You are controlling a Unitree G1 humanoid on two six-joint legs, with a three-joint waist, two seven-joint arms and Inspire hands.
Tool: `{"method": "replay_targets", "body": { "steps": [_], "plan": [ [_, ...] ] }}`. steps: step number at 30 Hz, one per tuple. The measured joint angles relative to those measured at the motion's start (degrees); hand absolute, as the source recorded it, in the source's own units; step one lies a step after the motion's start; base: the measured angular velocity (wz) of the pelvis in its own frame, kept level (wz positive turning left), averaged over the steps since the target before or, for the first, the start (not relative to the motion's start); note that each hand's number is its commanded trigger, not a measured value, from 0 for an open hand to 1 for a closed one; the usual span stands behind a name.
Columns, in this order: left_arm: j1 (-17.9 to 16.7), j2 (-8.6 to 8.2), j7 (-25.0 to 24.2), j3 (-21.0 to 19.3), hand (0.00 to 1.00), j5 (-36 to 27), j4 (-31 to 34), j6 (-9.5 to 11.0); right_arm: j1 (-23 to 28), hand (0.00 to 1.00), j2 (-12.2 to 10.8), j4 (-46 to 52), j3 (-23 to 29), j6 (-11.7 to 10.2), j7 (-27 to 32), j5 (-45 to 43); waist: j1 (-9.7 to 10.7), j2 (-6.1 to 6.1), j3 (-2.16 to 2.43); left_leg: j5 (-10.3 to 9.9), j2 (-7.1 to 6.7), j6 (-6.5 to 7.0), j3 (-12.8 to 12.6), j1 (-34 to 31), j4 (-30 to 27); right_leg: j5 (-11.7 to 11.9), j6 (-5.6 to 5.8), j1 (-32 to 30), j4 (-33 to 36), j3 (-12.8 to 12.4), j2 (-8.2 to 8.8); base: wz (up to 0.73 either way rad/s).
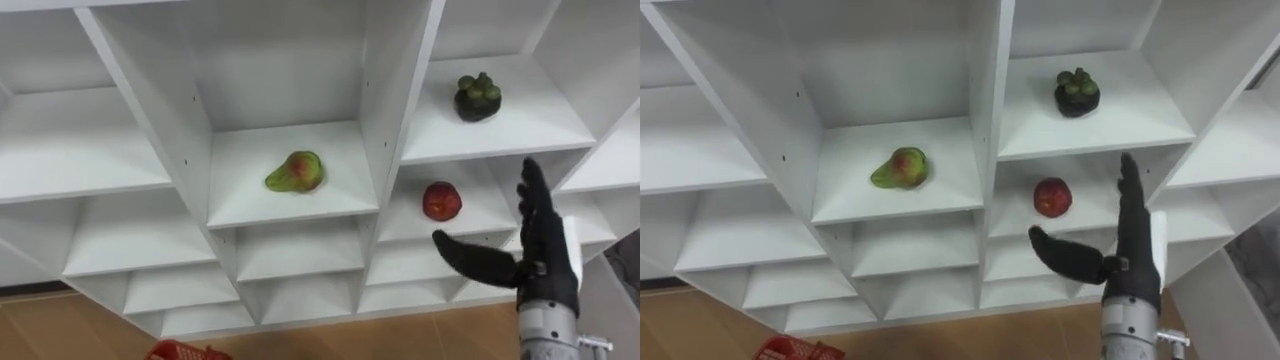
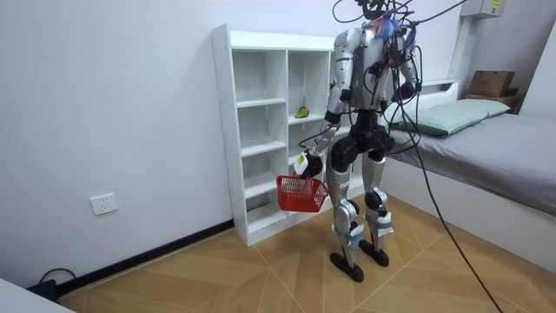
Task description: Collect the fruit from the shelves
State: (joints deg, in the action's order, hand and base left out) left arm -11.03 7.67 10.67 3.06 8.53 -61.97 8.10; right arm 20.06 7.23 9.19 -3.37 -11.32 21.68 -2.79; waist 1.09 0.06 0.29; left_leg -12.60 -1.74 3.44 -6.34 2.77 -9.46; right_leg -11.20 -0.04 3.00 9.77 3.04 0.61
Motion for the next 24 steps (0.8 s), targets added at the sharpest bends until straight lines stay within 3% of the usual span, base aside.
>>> {"method": "replay_targets", "body": {
  "steps": [4,11,15,24],
  "plan": [
    [0.2,0.02,-0.1,0.6,1.0,0.0,0.0,0.0,-1.6,0.0,1.0,4.5,-0.5,-1.1,2.0,-0.3,-0.2,-0.2,-0.02,0.0,0.09,0.01,0.0,-0.1,0.0,0.0,0.01,0.0,0.0,0.2,0.05,0.0],
    [0.0,1.48,-0.1,1.7,1.0,0.0,0.0,-0.2,-3.4,0.0,4.2,5.8,-2.0,-1.2,5.1,-0.3,-0.9,-0.72,-0.13,0.0,0.09,-0.01,0.1,-0.1,-0.1,0.0,0.01,0.0,0.0,0.5,0.07,0.0],
    [-0.5,2.68,-0.1,2.3,1.0,0.0,-0.1,-0.6,-3.7,0.0,4.4,5.8,-2.1,-1.2,6.4,-0.3,-1.4,-1.42,-0.16,0.0,0.09,-0.01,0.4,-0.3,-0.2,0.0,0.01,0.0,0.0,2.5,0.19,0.05],
    [-1.1,2.77,0.2,2.9,1.0,0.2,-0.1,-3.1,-5.6,0.0,4.4,5.8,-2.1,-1.2,7.6,-0.2,-1.4,-2.0,-0.08,0.0,0.04,-0.01,1.7,-0.6,-0.2,0.0,0.01,0.5,-0.1,5.2,0.42,0.07]
  ]
}}
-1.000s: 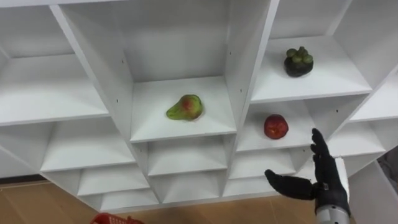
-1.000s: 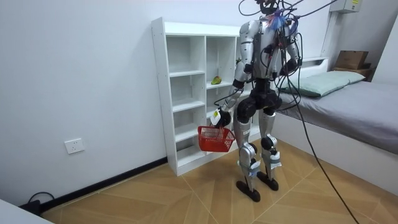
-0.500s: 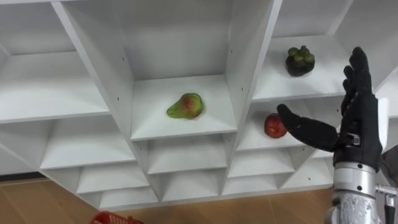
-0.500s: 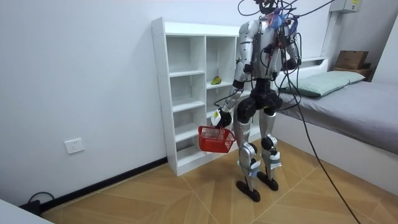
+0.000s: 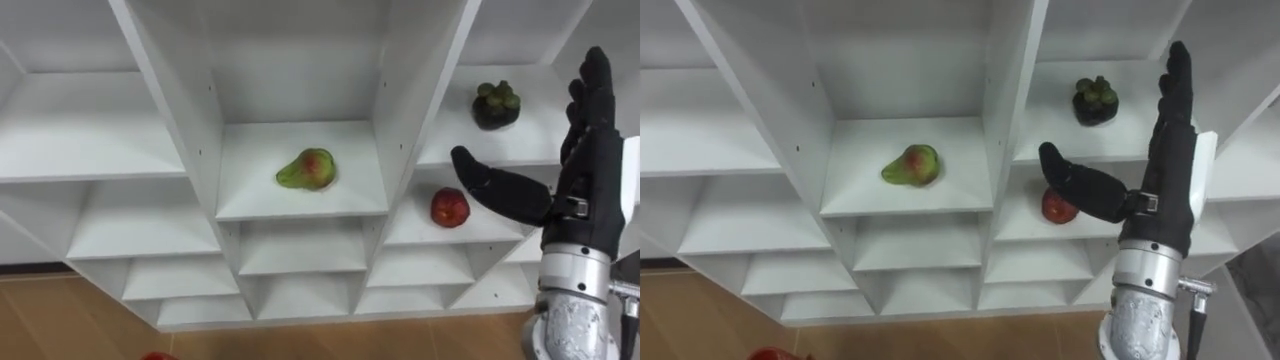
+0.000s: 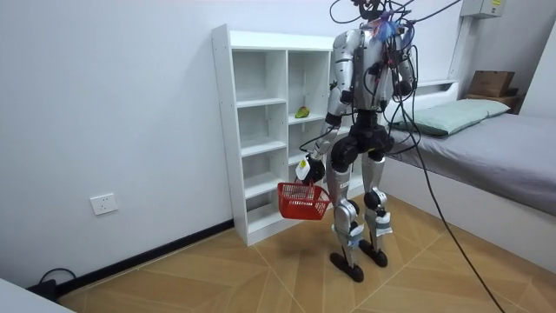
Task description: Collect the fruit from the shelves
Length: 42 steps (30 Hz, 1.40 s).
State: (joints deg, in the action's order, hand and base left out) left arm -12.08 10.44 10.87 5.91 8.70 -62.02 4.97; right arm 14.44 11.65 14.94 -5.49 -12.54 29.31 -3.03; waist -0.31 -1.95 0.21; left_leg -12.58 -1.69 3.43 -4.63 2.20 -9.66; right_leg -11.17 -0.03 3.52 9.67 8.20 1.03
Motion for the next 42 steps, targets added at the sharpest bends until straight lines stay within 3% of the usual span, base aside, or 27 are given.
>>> {"method": "replay_targets", "body": {
  "steps": [15,21,27,32,42],
  "plan": [
    [0.3,0.0,-0.4,-0.6,1.0,1.1,0.2,-1.4,-4.3,0.0,0.5,-7.4,0.6,0.2,-1.9,0.4,-0.1,-0.24,-0.76,0.0,0.03,0.0,0.2,0.4,-0.4,0.0,0.0,0.7,-0.1,-0.1,0.09,0.01],
    [0.6,-0.02,-1.6,-1.2,1.0,2.8,1.8,-2.4,-5.8,0.0,2.2,-10.5,0.6,1.0,-2.7,1.6,-0.2,-0.24,-0.74,0.0,-0.06,0.0,1.9,0.3,-0.7,0.0,0.0,1.3,-0.1,1.4,0.15,0.14],
    [-0.1,-0.08,-1.7,-1.3,1.0,3.4,2.5,-2.6,-8.8,0.0,2.3,-11.7,1.4,1.4,-2.8,3.9,-0.3,-0.22,-0.71,0.0,-0.08,-0.07,2.4,0.3,-1.1,0.0,0.0,1.5,-0.1,1.5,0.13,0.06],
    [-0.2,-0.16,-1.7,-1.4,1.0,3.4,2.6,-2.6,-9.1,0.0,2.3,-11.9,2.3,1.4,-2.7,3.8,-0.4,-0.15,-0.42,0.1,-0.2,-0.07,3.3,0.3,-1.2,0.0,0.0,1.8,-0.1,2.1,0.24,0.08],
    [0.4,-0.49,-1.8,-3.1,1.0,3.4,2.6,-2.6,-10.8,0.0,2.3,-12.7,3.0,1.4,-2.6,2.8,-1.2,0.0,-0.27,0.3,-0.38,-0.24,3.7,0.4,-1.2,0.0,0.0,2.6,-1.1,3.0,0.34,0.02]
  ]
}}
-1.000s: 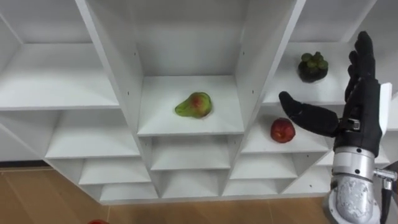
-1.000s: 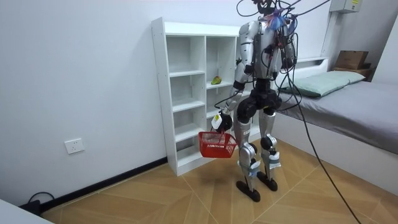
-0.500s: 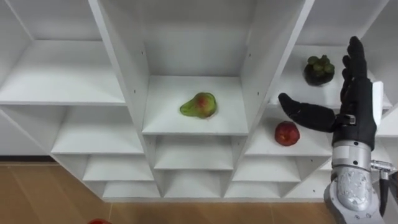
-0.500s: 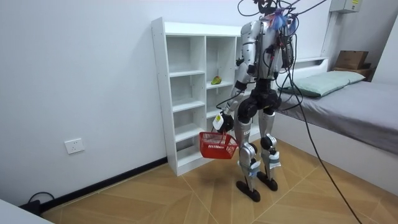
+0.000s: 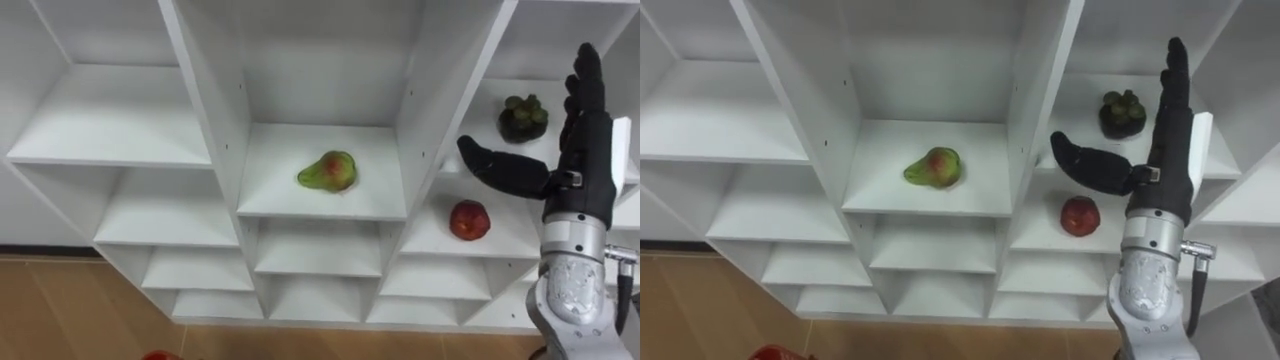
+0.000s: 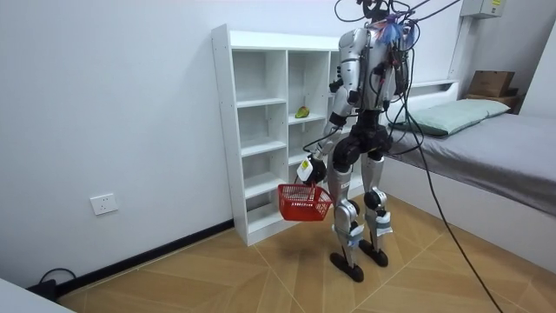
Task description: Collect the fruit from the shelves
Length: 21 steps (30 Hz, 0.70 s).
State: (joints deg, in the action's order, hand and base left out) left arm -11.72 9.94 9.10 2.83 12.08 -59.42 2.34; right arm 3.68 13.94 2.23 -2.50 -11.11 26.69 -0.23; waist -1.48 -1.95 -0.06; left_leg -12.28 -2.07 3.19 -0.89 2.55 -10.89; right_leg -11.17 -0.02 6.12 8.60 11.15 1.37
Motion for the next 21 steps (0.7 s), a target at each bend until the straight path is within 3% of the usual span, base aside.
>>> {"method": "replay_targets", "body": {
  "steps": [10,21],
  "plan": [
    [-0.3,-0.29,-1.1,-1.7,1.0,0.0,-0.1,-0.3,-0.7,0.0,0.0,-4.4,1.7,0.3,-0.1,-0.1,-0.4,-0.69,-0.42,0.2,-0.4,0.18,0.5,0.0,-0.3,0.0,0.0,0.5,0.0,0.1,0.38,0.01],
    [0.3,-0.42,-1.6,-2.9,1.0,0.0,1.3,-0.8,-3.7,0.0,0.5,-10.5,1.8,1.2,-0.8,0.3,-0.4,-0.91,-0.26,0.3,-0.48,0.25,0.6,0.8,-0.3,0.0,0.01,1.3,0.1,0.2,0.44,0.0]
  ]
}}
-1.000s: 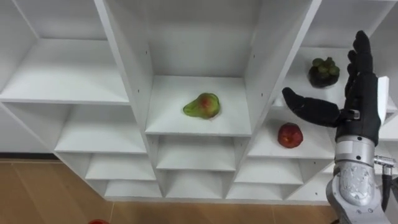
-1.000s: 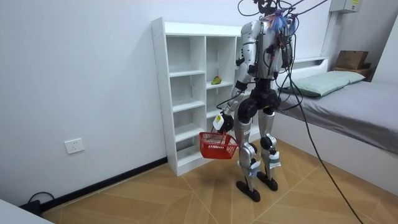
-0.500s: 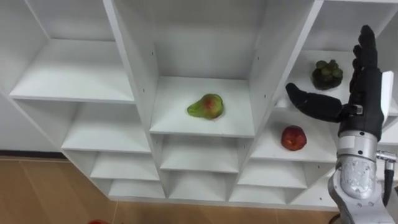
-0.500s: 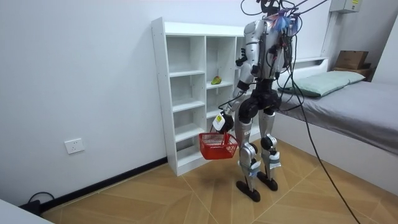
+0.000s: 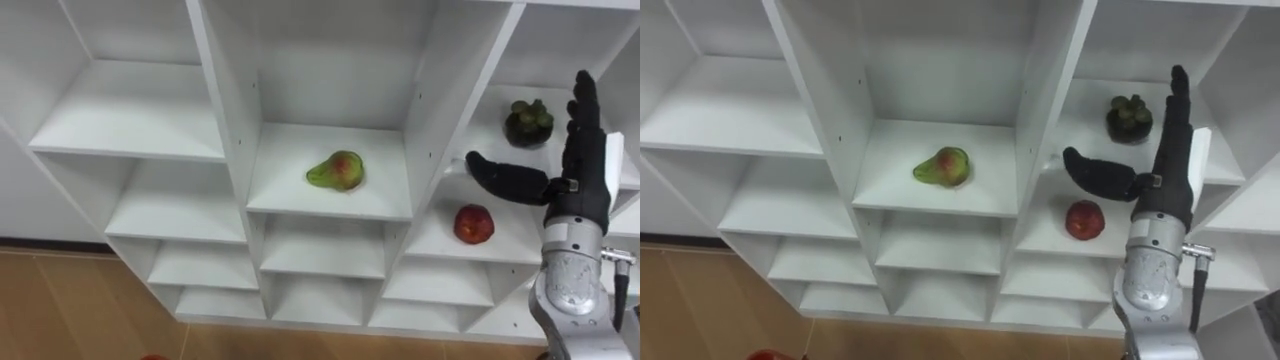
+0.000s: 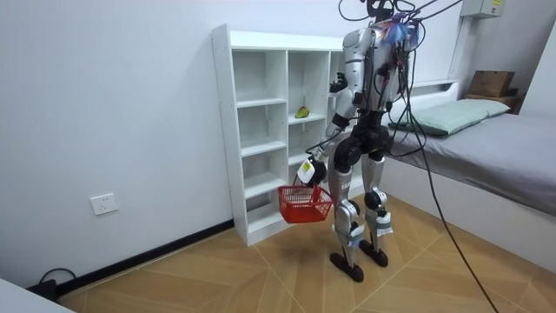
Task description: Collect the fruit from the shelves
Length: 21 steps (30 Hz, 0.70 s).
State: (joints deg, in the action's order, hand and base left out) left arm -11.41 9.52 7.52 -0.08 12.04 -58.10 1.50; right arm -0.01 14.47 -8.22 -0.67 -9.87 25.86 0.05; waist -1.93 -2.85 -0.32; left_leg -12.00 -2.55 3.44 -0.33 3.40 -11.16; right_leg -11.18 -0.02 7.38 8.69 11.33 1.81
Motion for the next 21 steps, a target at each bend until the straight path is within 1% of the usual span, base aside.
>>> {"method": "replay_targets", "body": {
  "steps": [1,3,4,5,7,8,9,10,12,13,14,17,20,21],
  "plan": [
    [0.0,0.0,-0.2,-0.1,1.0,0.0,0.3,0.0,-0.2,0.0,0.5,0.0,0.0,0.0,-0.6,0.2,-0.1,-0.05,0.03,0.0,-0.01,0.02,0.0,0.4,0.2,0.0,0.0,0.2,0.0,0.0,0.0,0.0],
    [-0.2,0.03,-0.3,-0.1,1.0,0.0,0.7,0.0,-1.4,0.0,1.2,-0.8,0.0,0.1,-1.1,0.7,-0.1,-0.23,-0.06,0.0,0.01,0.03,-0.3,1.1,0.4,0.0,0.01,0.7,0.0,0.0,0.01,-0.04],
    [-0.3,0.03,-0.2,-0.1,1.0,-0.1,0.8,0.0,-2.3,0.0,1.9,-1.8,0.0,0.1,-1.1,2.3,0.0,-0.45,-0.08,0.0,0.02,0.04,-0.4,1.3,0.5,0.0,0.01,0.9,0.0,0.0,0.03,0.0],
    [-0.2,0.06,-0.2,-0.1,1.0,-0.2,0.8,0.0,-2.8,0.0,2.2,-2.6,0.0,0.1,-1.1,3.0,0.0,-0.61,0.01,0.0,0.02,0.04,-0.3,1.4,0.5,0.0,0.01,1.0,0.0,0.0,0.04,0.0],
    [0.1,0.22,-0.2,-0.1,1.0,-0.3,0.8,0.0,-4.9,0.0,3.9,-5.2,0.0,1.2,-1.1,4.8,-0.1,-1.33,-0.07,0.1,0.01,0.07,-0.5,1.4,0.4,0.0,0.01,0.9,0.0,-0.1,0.07,0.0],
    [0.2,0.22,-0.2,-0.2,1.0,-0.2,0.8,0.0,-5.4,0.0,4.2,-5.7,0.0,1.2,-1.1,5.0,-0.2,-1.46,-0.12,0.1,0.02,0.08,-0.5,1.3,0.4,0.0,0.01,0.9,0.0,-0.1,0.07,-0.03],
    [0.1,0.3,-0.2,-0.4,1.0,-0.1,0.8,-0.1,-6.6,0.0,4.3,-7.0,0.0,1.2,-1.1,5.7,-0.2,-1.7,-0.28,0.1,0.02,0.08,-0.5,1.3,0.3,0.0,0.01,0.9,0.0,-0.1,0.07,0.0],
    [0.2,0.41,-0.2,-0.4,1.0,0.0,0.8,-0.2,-7.4,0.0,4.3,-8.2,0.0,1.2,-1.1,6.4,-0.1,-1.91,-0.34,0.1,0.04,0.08,-0.5,1.2,0.3,0.0,0.01,0.8,0.0,-0.2,0.03,0.0],
    [0.4,0.43,-0.4,-0.4,1.0,0.0,0.8,-0.6,-8.2,0.0,4.5,-9.4,0.1,1.4,-1.1,6.6,-0.1,-2.0,-0.29,0.1,0.05,0.09,-0.5,1.1,0.3,0.0,0.01,0.8,0.0,-0.2,0.03,0.0],
    [0.5,0.5,-0.5,-0.4,1.0,0.0,0.8,-0.9,-8.2,0.0,4.6,-9.4,0.1,1.9,-1.3,6.6,-0.1,-1.96,-0.28,0.1,0.04,0.09,-0.5,1.1,0.3,0.0,0.01,0.8,0.0,-0.2,0.03,0.0],
    [0.5,0.63,-0.6,-0.6,1.0,0.0,0.8,-1.2,-8.2,0.0,4.7,-9.4,0.1,2.4,-1.7,6.6,-0.2,-1.95,-0.27,0.1,0.05,0.09,-0.5,1.0,0.4,0.0,0.01,0.7,0.0,-0.2,0.02,0.0],
    [0.5,0.74,-1.0,-1.6,1.0,0.1,0.8,-1.6,-8.3,0.0,4.8,-9.4,0.4,2.7,-1.7,6.4,-0.2,-1.96,-0.22,0.1,0.05,0.09,-0.5,0.8,0.5,0.0,0.01,0.7,0.0,-0.1,-0.01,0.0],
    [0.5,0.85,-1.8,-2.1,1.0,0.1,0.8,-1.8,-8.6,0.0,5.7,-9.5,0.5,3.5,-1.8,6.8,-0.1,-2.04,-0.16,0.1,0.0,0.09,-0.3,0.7,0.3,0.0,0.01,0.6,0.0,0.1,0.03,0.04],
    [0.5,0.9,-2.0,-2.1,1.0,0.6,0.8,-1.8,-8.7,0.0,5.7,-9.4,1.2,3.5,-2.3,7.0,-0.1,-2.2,-0.04,0.1,-0.04,0.09,-0.1,0.4,0.2,0.0,0.02,0.5,0.0,0.2,0.05,0.11]
  ]
}}
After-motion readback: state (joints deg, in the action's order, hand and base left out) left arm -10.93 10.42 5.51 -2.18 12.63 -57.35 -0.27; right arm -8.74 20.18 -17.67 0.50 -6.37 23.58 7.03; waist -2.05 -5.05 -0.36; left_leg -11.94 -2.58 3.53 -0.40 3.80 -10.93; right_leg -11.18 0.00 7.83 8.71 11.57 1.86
